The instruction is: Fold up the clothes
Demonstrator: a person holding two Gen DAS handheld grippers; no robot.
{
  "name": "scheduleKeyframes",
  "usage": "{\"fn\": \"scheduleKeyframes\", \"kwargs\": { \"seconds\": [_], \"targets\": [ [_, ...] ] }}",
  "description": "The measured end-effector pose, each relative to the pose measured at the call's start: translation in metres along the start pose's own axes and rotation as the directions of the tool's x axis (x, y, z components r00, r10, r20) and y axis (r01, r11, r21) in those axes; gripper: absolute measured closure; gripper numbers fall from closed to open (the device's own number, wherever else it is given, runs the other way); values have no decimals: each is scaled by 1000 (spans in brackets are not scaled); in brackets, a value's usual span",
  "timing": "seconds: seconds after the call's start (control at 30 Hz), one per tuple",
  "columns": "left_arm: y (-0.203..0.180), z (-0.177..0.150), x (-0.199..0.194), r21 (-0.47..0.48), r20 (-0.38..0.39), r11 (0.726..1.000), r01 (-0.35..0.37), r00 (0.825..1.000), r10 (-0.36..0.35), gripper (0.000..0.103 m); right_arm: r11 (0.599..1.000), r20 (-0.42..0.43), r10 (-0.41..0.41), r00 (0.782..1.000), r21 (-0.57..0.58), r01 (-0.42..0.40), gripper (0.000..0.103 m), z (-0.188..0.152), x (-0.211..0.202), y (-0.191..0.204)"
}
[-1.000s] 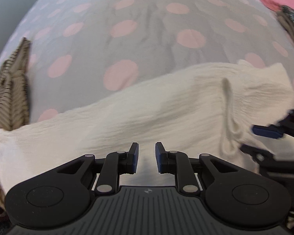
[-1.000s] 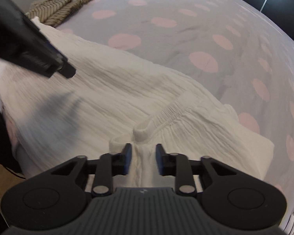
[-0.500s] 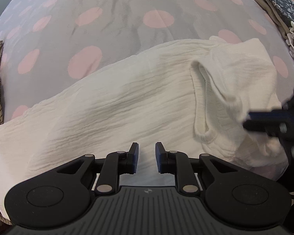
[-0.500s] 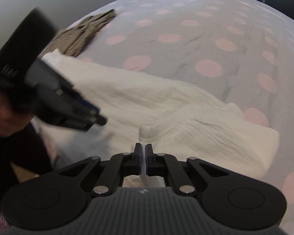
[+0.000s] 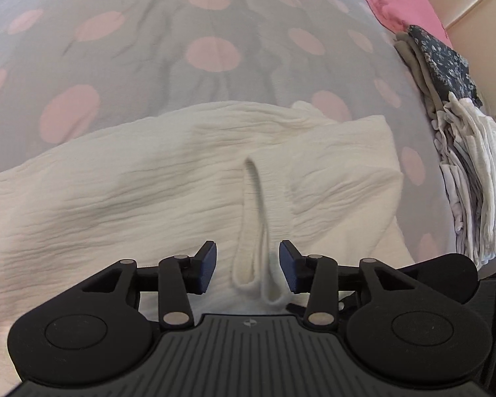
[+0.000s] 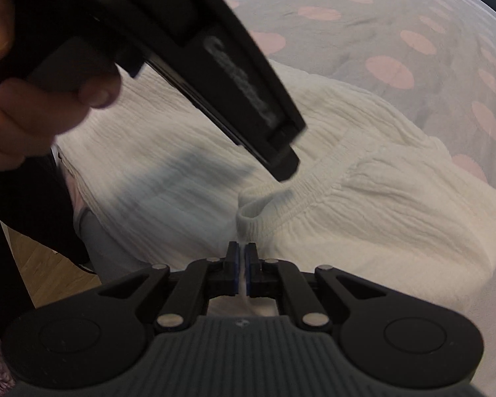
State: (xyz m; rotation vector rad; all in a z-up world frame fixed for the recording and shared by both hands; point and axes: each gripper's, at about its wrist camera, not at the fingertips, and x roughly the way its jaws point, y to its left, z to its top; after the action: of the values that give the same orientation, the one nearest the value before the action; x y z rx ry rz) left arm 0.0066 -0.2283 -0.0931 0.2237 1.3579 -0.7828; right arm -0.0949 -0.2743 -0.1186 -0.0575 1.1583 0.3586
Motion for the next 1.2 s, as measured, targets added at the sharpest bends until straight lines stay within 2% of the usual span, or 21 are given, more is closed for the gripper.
{"fn": "scheduleKeyframes", "kwargs": {
  "seconds": [0.23, 0.43, 0.6, 0.67, 0.73, 0.8, 0.9, 1.07, 1.1, 1.2],
  "targets": [
    [-7, 6, 30, -4, -61, 1000, 19, 998, -19, 63, 999, 14, 26, 1000, 37, -27, 99, -3, -4, -9],
    [-14, 4, 52, 35, -110, 999, -14, 994, 17, 63, 999, 13, 36, 999, 37, -36, 100, -5, -6, -11],
    [-22, 1, 52, 85, -94, 996, -31, 995, 39, 79, 998, 4, 32, 999, 45, -32, 99, -5, -4, -15],
    [-22, 1, 43, 90, -74, 995, -33, 996, 39, 86, 998, -5, 28, 1000, 51, -28, 94, -5, -4, -16],
    [-21, 1, 33, 91, -51, 995, -33, 998, 37, 89, 998, -15, 28, 999, 57, -27, 92, -4, -5, -18],
    [-21, 1, 22, 93, -29, 995, -33, 999, 36, 91, 997, -15, 44, 999, 59, -43, 77, -2, -10, -21],
    [-20, 1, 6, 95, 6, 995, -33, 999, 33, 92, 995, -6, 65, 998, 71, -64, 69, -1, -23, -31],
    [-18, 1, -21, 99, 63, 994, -34, 998, 28, 93, 985, 103, 41, 994, 164, -57, 66, -3, -61, -60],
    [-18, 2, -27, 100, 74, 994, -34, 997, 27, 93, 981, 131, 28, 991, 188, -53, 62, -4, -70, -66],
    [-10, 0, -50, 86, 103, 995, -56, 994, 47, 93, 961, 198, -36, 980, 278, -21, 61, -9, -91, -85]
  ]
}}
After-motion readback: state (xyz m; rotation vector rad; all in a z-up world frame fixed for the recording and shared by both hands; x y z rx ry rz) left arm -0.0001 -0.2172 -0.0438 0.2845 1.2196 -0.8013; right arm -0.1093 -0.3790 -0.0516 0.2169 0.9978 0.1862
